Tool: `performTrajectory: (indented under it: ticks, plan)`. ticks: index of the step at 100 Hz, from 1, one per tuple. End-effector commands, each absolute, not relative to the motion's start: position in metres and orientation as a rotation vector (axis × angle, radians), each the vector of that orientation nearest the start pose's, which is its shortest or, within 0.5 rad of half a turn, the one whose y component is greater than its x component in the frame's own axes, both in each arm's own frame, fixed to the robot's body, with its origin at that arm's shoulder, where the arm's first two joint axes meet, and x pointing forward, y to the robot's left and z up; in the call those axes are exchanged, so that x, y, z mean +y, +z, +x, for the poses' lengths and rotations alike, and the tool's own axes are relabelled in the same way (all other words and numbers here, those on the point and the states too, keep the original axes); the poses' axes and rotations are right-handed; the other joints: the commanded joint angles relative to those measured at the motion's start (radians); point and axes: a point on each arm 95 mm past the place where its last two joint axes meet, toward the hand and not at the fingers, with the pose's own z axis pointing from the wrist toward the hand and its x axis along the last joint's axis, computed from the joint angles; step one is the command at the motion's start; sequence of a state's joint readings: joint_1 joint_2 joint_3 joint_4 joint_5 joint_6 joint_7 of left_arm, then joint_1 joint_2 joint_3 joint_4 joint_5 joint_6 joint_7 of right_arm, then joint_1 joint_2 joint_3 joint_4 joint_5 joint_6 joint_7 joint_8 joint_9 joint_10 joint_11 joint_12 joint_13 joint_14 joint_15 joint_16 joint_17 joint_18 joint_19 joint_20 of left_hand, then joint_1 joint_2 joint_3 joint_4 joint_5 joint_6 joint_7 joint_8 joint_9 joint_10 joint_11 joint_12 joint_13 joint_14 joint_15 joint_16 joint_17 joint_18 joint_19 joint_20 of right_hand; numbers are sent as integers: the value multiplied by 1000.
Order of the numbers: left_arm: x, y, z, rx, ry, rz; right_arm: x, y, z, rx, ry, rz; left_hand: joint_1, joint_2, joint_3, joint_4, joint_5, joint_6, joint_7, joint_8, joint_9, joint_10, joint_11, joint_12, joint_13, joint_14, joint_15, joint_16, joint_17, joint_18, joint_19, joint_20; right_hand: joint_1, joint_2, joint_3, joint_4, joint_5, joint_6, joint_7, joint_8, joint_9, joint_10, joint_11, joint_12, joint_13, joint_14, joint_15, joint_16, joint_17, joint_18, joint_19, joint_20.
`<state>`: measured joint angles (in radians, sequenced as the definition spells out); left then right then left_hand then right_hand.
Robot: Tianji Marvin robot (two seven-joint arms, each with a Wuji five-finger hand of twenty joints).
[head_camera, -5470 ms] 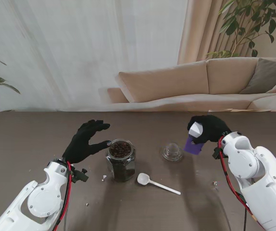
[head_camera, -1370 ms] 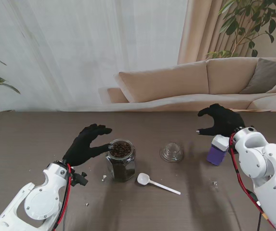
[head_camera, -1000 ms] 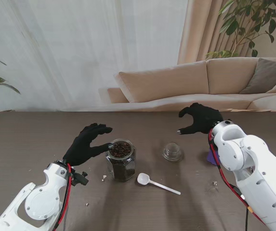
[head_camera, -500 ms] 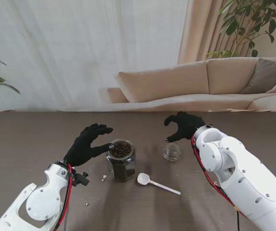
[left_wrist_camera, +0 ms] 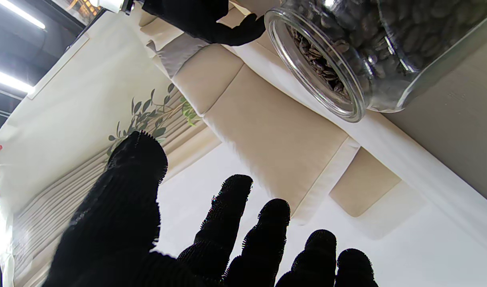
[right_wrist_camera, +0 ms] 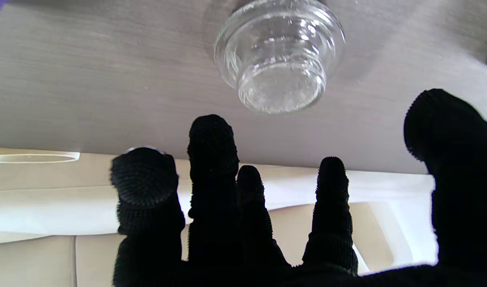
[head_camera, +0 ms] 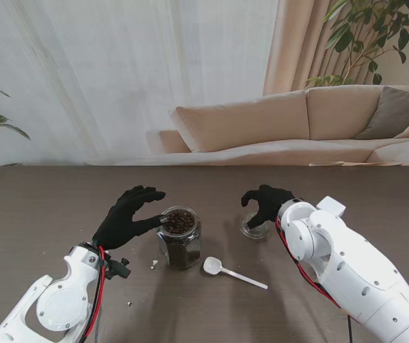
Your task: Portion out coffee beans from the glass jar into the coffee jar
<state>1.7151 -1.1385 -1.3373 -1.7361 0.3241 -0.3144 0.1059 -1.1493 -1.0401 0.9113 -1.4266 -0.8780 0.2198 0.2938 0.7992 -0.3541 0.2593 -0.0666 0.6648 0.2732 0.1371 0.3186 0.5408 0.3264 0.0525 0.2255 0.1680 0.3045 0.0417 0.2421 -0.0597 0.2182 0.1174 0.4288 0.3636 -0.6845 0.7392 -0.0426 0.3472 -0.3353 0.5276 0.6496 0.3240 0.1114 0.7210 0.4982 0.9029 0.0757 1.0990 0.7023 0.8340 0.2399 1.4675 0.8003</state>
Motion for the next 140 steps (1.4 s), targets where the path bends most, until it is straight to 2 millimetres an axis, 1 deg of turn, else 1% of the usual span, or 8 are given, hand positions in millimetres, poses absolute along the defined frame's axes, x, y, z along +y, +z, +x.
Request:
performTrajectory:
  ticks: [1, 71, 106, 118, 121, 128, 132, 140]
  plan:
    - [-2, -285, 364, 977, -2264, -1570, 19, -305, 487, 1703, 1138, 1346, 29, 44, -31, 32, 18, 0, 5, 7, 19, -4, 1, 11, 15, 13, -7, 10, -18, -23, -33, 7, -12, -14, -12, 22, -37, -30, -4, 10, -49, 34, 22, 19, 31, -14, 28, 9, -104, -22, 64, 38]
    - [0, -286, 361, 987, -2237, -1584, 17, -340, 507, 1722, 1016, 1408, 31, 49, -35, 33, 17, 2, 5, 7, 19, -1, 1, 11, 12, 13, -8, 9, -18, -22, -35, 6, -23, 0, -25, 13, -84, -9, -65, -7, -2, 45, 51, 6, 67, -15, 32, -7, -68, -24, 80, 18]
    - [0, -287, 360, 984, -2234, -1590, 19, -352, 508, 1719, 1013, 1448, 31, 51, -39, 33, 18, 2, 5, 7, 19, -2, 1, 11, 12, 13, -8, 9, -17, -22, -36, 4, 49, -26, -44, 19, -73, -7, 24, 44, 94, 45, 148, 52, 116, -11, 26, -13, -27, -10, 73, -8]
    - [0, -287, 360, 983, -2235, -1590, 21, -355, 508, 1709, 1022, 1455, 31, 53, -41, 33, 17, 2, 4, 7, 19, -3, 1, 11, 12, 12, -8, 9, -17, -21, -36, 4, 125, -54, -42, 30, -66, -7, 114, 80, 140, 35, 212, 102, 149, -16, 22, -17, 2, -12, 62, -28]
    - [0, -287, 360, 983, -2235, -1590, 21, -355, 508, 1707, 1024, 1458, 31, 53, -42, 33, 18, 2, 5, 7, 18, -1, 1, 11, 13, 13, -8, 9, -17, -22, -36, 4, 134, -61, -5, 32, -68, -7, 140, 88, 149, 32, 224, 115, 157, -21, 20, -17, 9, -13, 61, -33]
    - [0, -287, 360, 982, -2234, -1590, 21, -357, 508, 1700, 1028, 1463, 31, 54, -43, 33, 16, 1, 4, 7, 18, -3, 1, 11, 12, 13, -8, 9, -17, -22, -36, 4, 58, -189, 378, -48, -74, -10, 208, 104, 184, 23, 237, 134, 179, -16, 16, -18, 25, -11, 53, -44]
    - [0, -287, 360, 982, -2234, -1591, 21, -358, 508, 1700, 1026, 1469, 30, 55, -44, 33, 18, 1, 5, 7, 19, -3, 1, 11, 12, 11, -8, 9, -17, -22, -36, 3, 52, -201, 440, -65, -75, -10, 234, 114, 199, 21, 239, 135, 185, -15, 13, -19, 30, -14, 48, -48]
    - [0, -287, 359, 981, -2233, -1591, 20, -362, 508, 1697, 1025, 1483, 31, 55, -45, 33, 16, 2, 4, 7, 19, -3, 1, 11, 11, 11, -8, 9, -18, -21, -36, 3, 68, -187, 478, -67, -77, -12, 294, 141, 231, 11, 256, 140, 207, -16, 8, -20, 47, -15, 36, -56]
